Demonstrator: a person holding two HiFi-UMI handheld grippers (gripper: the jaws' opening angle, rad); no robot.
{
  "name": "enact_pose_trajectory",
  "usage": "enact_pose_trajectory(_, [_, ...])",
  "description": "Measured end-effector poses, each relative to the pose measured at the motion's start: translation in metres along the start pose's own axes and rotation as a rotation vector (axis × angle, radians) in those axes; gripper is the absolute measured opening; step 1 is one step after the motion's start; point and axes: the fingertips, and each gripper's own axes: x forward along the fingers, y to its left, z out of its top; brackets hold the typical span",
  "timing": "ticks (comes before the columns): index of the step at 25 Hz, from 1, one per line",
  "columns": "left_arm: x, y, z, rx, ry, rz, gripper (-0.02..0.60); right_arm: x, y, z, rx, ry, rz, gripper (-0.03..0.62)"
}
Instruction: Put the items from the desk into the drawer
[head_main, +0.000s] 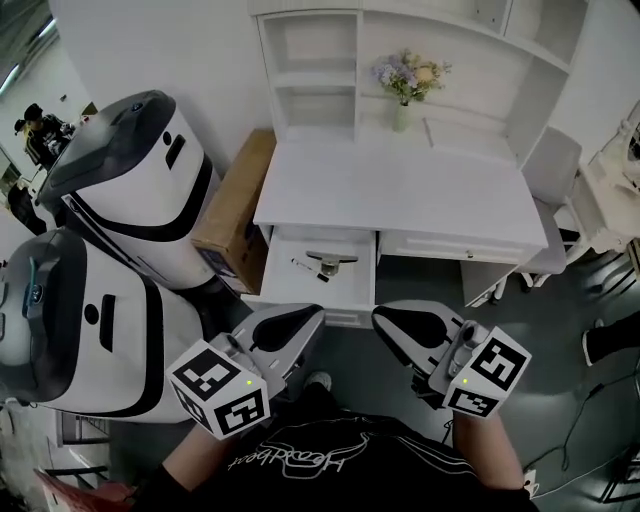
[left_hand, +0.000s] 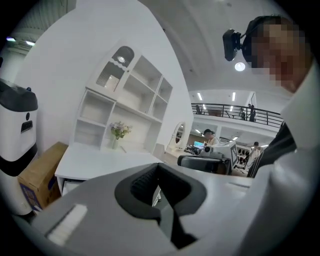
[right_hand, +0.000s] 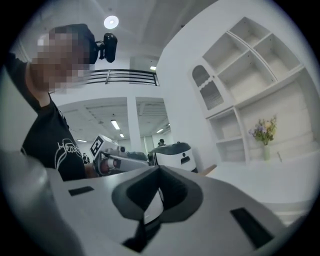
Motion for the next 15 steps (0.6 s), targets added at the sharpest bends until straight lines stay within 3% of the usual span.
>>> enact_pose_trajectory(7, [-0.008,-0.029,0.009,0.022,-0.027,-0.041,0.008,-0.016,0.012,0.010,-0.011,-0.007,-0.040,0.008])
enact_pose_trajectory(15, [-0.014,-0.048,0.002,0.039,-0.017,-0.039,0.008,-0.028,0.024,0.005,-0.025,0.008,-0.044,0.008])
